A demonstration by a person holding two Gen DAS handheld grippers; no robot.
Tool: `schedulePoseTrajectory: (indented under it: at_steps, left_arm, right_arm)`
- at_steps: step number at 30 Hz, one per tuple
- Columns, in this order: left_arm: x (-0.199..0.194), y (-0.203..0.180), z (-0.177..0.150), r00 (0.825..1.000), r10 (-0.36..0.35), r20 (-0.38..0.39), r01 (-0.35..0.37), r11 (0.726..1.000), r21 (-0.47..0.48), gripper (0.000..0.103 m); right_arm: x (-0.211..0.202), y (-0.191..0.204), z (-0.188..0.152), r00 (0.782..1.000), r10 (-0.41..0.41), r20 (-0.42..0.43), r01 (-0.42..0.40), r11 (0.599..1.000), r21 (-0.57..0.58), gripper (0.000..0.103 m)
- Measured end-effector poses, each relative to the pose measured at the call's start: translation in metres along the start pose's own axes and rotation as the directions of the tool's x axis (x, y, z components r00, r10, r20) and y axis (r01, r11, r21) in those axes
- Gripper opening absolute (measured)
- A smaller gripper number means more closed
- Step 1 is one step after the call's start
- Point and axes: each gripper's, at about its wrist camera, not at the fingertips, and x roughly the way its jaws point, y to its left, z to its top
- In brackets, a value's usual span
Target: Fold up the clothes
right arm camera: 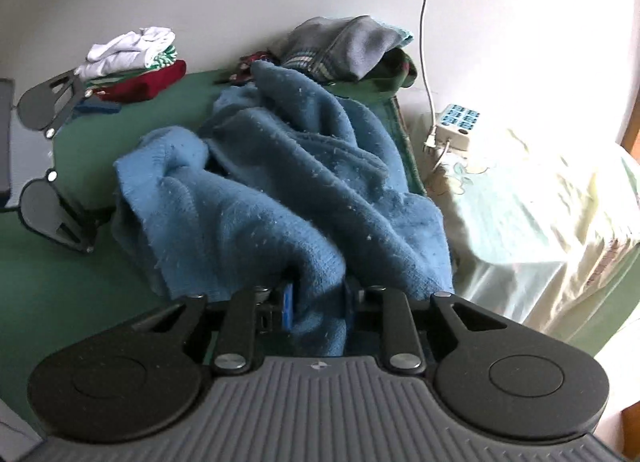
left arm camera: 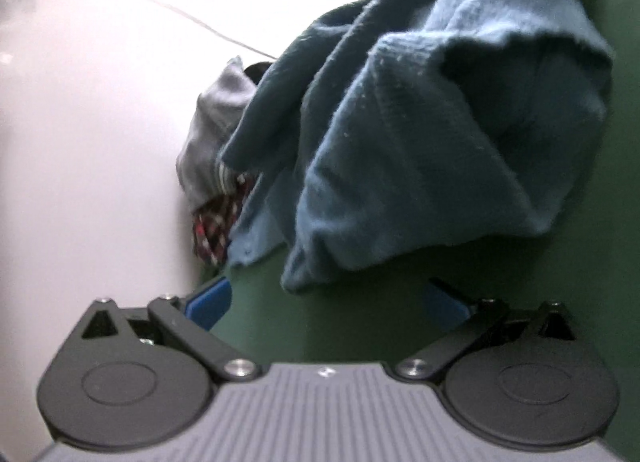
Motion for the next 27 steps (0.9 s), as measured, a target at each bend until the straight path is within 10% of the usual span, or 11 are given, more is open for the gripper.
schedulePoseTrajectory:
  at_steps: [8,11,23,27]
  left_arm:
    - [0.033,0.018,0.014,1.000,0.013,0.004,-0.014,0.995,0.103,0.058]
    - [0.038,0.016,0.016,1.000,0.017,-0.015,-0.015,0.994,0.109,0.022]
    - [0.005,-0.017,0.018,0.978,0.204,0.052,-0.204,0.979,-0.009,0.014]
    - [-0.022,0.005,0.021,0.973,0.228,-0.027,-0.227,0.937,-0.267,0.013]
  right_arm:
    - [0.007,0.002,-0.003,0.999,-0.043,0.015,0.043,0.999,0.015,0.030]
    - [0.009,0.002,-0.002,0.999,-0.051,0.018,0.051,0.998,0.031,0.035]
    - [0.015,0.001,0.001,0.997,-0.068,0.036,0.064,0.994,0.091,0.032]
    - [0.007,-0.005,0.008,0.997,-0.047,0.067,0.038,0.991,0.126,0.025]
